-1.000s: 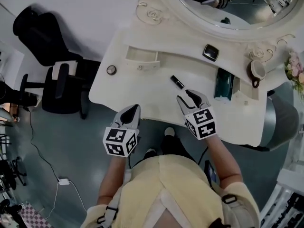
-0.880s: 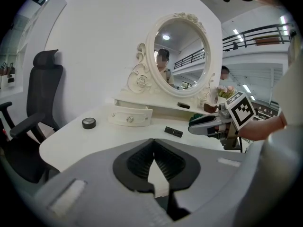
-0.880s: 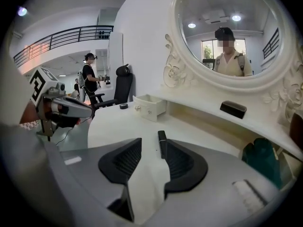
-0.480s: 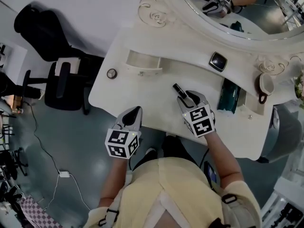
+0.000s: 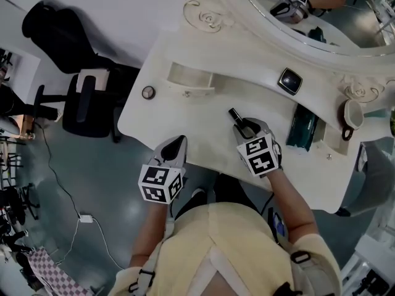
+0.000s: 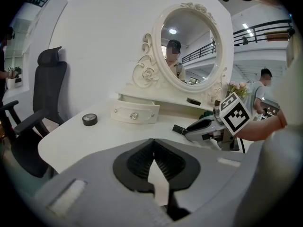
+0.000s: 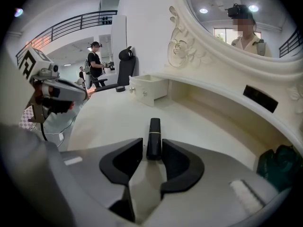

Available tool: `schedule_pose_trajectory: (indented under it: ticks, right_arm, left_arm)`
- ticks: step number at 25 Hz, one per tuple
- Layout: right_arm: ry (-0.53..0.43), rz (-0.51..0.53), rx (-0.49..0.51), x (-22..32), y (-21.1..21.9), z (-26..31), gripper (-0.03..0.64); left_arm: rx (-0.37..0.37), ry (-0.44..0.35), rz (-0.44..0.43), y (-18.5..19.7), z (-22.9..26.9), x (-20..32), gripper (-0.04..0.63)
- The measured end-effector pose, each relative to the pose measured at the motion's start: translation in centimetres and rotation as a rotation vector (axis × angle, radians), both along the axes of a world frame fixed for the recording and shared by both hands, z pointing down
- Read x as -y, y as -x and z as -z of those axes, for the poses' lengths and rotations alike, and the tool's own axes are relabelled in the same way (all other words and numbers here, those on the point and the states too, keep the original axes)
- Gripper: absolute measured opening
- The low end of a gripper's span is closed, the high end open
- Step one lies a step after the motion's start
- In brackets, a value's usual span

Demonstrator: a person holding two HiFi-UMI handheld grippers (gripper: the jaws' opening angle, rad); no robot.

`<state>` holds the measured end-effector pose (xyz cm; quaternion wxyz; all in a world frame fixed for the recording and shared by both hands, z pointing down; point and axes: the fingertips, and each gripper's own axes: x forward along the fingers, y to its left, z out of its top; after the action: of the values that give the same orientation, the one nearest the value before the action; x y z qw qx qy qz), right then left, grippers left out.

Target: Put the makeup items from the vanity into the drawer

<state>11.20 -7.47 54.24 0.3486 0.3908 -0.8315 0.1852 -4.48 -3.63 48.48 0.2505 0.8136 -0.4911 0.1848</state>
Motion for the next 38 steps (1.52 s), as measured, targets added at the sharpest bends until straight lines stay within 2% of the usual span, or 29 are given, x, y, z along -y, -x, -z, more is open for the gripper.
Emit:
schedule_pose_trajectory:
  ticks: [3, 14, 23, 27, 33, 38]
  right_arm:
    - [0.006, -0.013, 0.0, 0.0, -0.2, 0.0, 0.104]
    - [-0.039, 0.01, 0.053, -0.1, -0.1, 1.1, 0.103]
    - [-0.087, 0.031, 0.085, -0.7, 0.0, 3.3, 0.103]
    - [-0.118, 0.016, 0.092, -0.7, -0.3, 5.0, 0.103]
    - [-0.158, -0.008, 0.119, -0.1, 1.2, 8.3, 0.104]
    - [-0.187, 0.0, 0.11, 1.7, 3.8, 10.1, 0.104]
  left_arm:
    - [0.005, 0.002, 0.0, -0.1, 0.0, 0.1, 0.003]
    - [0.017, -0.008, 0.015, -0.4, 0.2, 0.4, 0.002]
    - [-0.021, -0.069, 0.018, -0.2, 1.5, 1.3, 0.0]
    - [-0.004, -0.117, -0.024, -0.1, 2.6, 2.2, 0.0]
    - [-0.054, -0.173, -0.111, -0.1, 5.1, 4.3, 0.0]
    - [-0.083, -0.174, -0.156, 1.7, 5.7, 6.0, -0.001]
